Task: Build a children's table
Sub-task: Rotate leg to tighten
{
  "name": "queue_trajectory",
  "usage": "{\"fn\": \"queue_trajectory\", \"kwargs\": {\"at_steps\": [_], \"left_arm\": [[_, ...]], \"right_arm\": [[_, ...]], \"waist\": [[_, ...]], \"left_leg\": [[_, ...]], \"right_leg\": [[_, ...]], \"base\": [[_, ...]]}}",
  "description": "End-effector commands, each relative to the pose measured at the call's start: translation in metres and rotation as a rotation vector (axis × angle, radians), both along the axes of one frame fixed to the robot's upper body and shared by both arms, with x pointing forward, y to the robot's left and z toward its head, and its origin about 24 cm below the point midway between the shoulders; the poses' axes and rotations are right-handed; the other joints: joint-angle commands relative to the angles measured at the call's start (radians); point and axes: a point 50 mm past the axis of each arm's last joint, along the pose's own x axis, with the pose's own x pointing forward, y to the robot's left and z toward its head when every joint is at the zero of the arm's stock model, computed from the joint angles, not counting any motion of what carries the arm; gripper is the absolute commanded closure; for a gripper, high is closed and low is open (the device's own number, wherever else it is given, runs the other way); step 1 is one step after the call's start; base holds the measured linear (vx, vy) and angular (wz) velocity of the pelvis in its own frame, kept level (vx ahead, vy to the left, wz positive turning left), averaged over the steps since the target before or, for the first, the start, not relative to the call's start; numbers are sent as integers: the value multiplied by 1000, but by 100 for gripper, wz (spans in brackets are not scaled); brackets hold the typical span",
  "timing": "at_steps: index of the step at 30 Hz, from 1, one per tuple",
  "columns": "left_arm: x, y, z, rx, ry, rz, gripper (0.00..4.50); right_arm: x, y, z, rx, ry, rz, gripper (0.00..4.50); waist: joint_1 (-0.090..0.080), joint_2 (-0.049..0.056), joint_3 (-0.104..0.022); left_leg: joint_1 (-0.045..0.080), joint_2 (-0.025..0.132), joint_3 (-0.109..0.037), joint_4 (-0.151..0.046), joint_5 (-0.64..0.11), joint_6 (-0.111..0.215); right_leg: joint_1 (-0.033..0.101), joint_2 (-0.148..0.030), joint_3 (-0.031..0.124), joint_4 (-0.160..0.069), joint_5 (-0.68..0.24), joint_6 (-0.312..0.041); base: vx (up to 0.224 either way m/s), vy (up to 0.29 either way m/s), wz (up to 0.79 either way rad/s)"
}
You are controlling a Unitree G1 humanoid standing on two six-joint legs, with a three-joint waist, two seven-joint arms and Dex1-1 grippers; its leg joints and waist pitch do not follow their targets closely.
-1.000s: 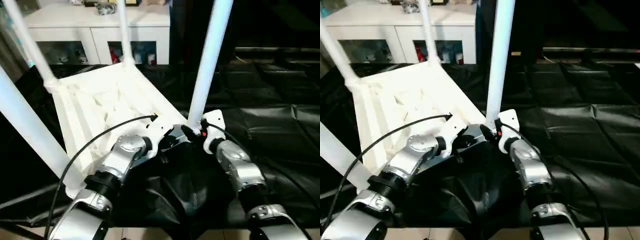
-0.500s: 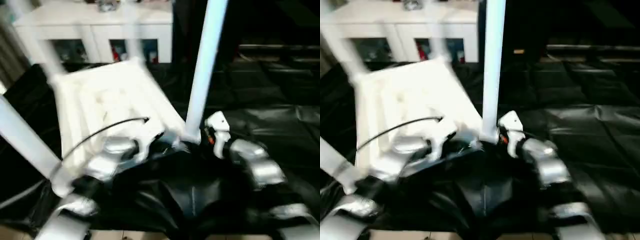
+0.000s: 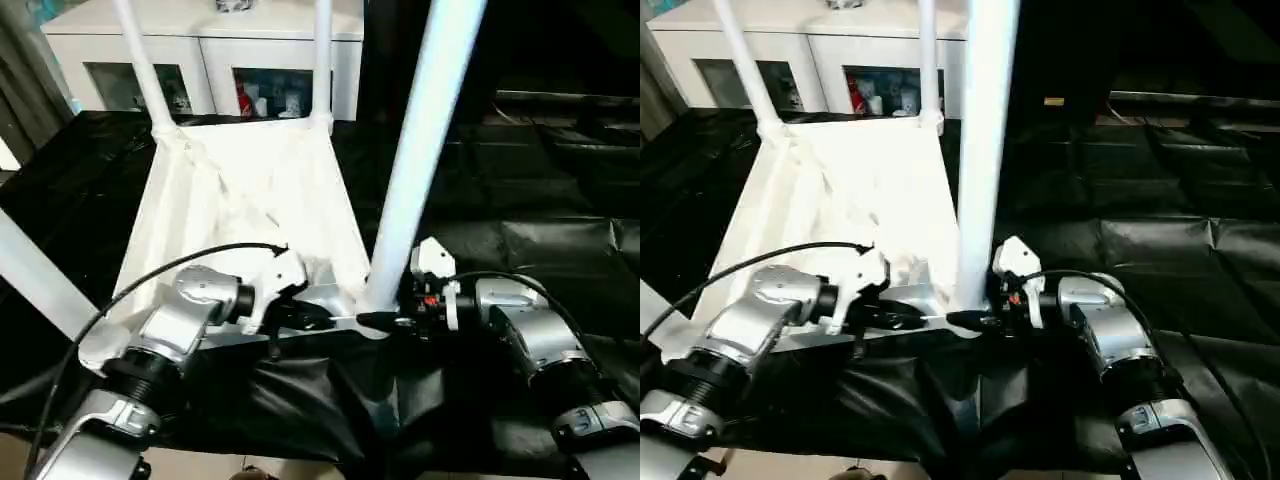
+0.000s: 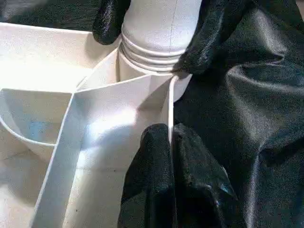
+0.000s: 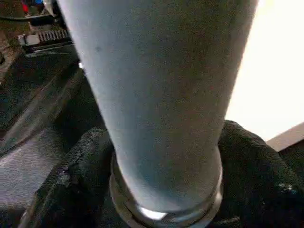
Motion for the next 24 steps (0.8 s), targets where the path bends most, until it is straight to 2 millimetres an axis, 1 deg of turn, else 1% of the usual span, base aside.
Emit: {"fn": "queue_trajectory", "kwargs": {"at_steps": [1, 2, 4, 5, 7, 8, 9, 10, 11, 12, 13, 14, 15, 16, 17, 18, 19, 20, 21, 22, 23, 24], "left_arm": [[0, -3, 5, -27, -13, -18, 450], [0, -5, 5, -38, -14, -9, 450], [1, -9, 5, -56, -15, 10, 450], [3, -12, 4, -59, -27, 42, 450], [5, -14, 4, -66, -36, 69, 450], [10, -19, 4, -83, -57, 132, 450], [12, -21, 4, -90, -67, 165, 450], [16, -25, 5, -102, -77, 201, 450], [20, -31, 4, -108, -95, 251, 450], [22, -34, 4, -109, -106, 277, 450], [23, -37, 3, -114, -102, 303, 450], [23, -37, 3, -114, -102, 305, 450], [25, -42, 1, -117, -107, 353, 450], [27, -46, 0, -117, -110, 384, 450], [27, -48, -1, -116, -116, 401, 450], [29, -53, -2, -114, -129, 438, 450], [29, -56, -3, -118, -126, 449, 450], [28, -60, -3, -130, -123, 448, 450], [27, -62, -2, -142, -118, 441, 450], [26, -64, -1, -156, -109, 429, 450], [24, -64, 0, -162, -107, 394, 450], [22, -62, 1, -164, -105, 363, 450]], "right_arm": [[0, 4, 2, 20, -9, 3, 157], [0, 5, 1, 27, -8, -15, 157], [0, 6, -2, 41, -10, -59, 175], [2, 7, -5, 44, -14, -119, 174], [3, 7, -9, 40, -15, -171, 178], [6, 9, -16, 32, -18, -269, 179], [7, 9, -19, 28, -19, -312, 179], [9, 11, -22, 34, -13, -393, 179], [12, 15, -27, 32, -9, -486, 179], [13, 17, -29, 28, -8, -526, 180], [13, 20, -31, 22, -8, -562, 180], [13, 20, -31, 22, -8, -565, 180], [15, 26, -34, 14, -5, -624, 180], [15, 32, -36, 18, 3, -657, 180], [15, 36, -36, 22, 8, -666, 180], [14, 45, -37, 36, 20, -670, 180], [13, 52, -37, 46, 23, -658, 180], [11, 60, -35, 82, 31, -631, 180], [10, 65, -33, 108, 36, -611, 124], [9, 69, -32, 133, 37, -586, 124], [7, 70, -29, 145, 30, -527, 110], [6, 70, -27, 140, 24, -484, 110]], "waist": [[1, -14, -67], [0, -14, -67], [-1, -13, -67], [-2, -11, -67], [-5, -12, -65], [-9, -11, -64], [-16, -12, -62], [-21, -11, -62], [-24, -13, -61], [-27, -14, -59], [-29, -14, -58], [-30, -13, -58], [-31, -13, -59], [-32, -10, -58], [-33, -10, -58], [-35, -12, -59], [-34, -11, -59], [-33, -14, -58], [-32, -12, -59], [-31, -11, -60], [-30, -7, -60], [-30, -8, -61]], "left_leg": [[22, 34, -12, -66, -163, 66], [22, 34, -11, -65, -161, 67], [22, 34, -11, -65, -156, 66], [21, 34, -11, -64, -155, 64], [22, 33, -12, -67, -174, 54], [20, 31, -13, -69, -187, 43], [22, 30, -14, -70, -207, 30], [21, 27, -15, -72, -224, 19], [22, 27, -16, -74, -234, 14], [24, 26, -17, -75, -255, 5], [24, 26, -17, -76, -263, 2], [25, 25, -18, -76, -270, -2], [24, 24, -18, -76, -272, 0], [25, 25, -17, -77, -272, -1], [25, 25, -19, -78, -273, -3], [22, 24, -20, -80, -271, -4], [23, 24, -20, -79, -272, -3], [25, 24, -19, -78, -274, 3], [22, 24, -21, -79, -275, 10], [22, 24, -21, -79, -275, 14], [23, 25, -22, -80, -274, 15], [22, 24, -20, -80, -275, 19]], "right_leg": [[47, -48, 28, -52, -121, -260], [46, -47, 28, -52, -117, -261], [46, -46, 28, -52, -102, -265], [46, -47, 29, -51, -97, -267], [46, -47, 29, -55, -122, -260], [47, -47, 29, -57, -147, -253], [44, -48, 31, -62, -176, -246], [44, -48, 31, -65, -210, -234], [43, -48, 31, -68, -230, -227], [42, -47, 31, -74, -272, -212], [41, -48, 32, -75, -289, -204], [42, -48, 32, -79, -313, -190], [41, -48, 33, -79, -321, -181], [37, -45, 33, -82, -318, -177], [37, -46, 33, -81, -318, -177], [40, -45, 32, -80, -319, -171], [40, -45, 32, -81, -319, -169], [37, -46, 34, -83, -318, -168], [40, -47, 34, -81, -317, -167], [39, -46, 34, -82, -307, -166], [39, -46, 34, -80, -300, -168], [40, -44, 34, -81, -284, -171]], "base": [[0, 0, 0], [0, 0, 0], [0, 0, 0], [0, 0, 0], [0, 0, 0], [0, 0, 0], [0, 0, 0], [0, 0, 0], [0, 0, 0], [0, 0, 0], [0, 0, 0], [0, 0, 0], [0, 0, 0], [0, 0, 0], [0, 0, 0], [0, 0, 0], [0, 0, 0], [0, 0, 0], [0, 0, 0], [0, 0, 0], [0, 0, 0], [0, 0, 0]]}}
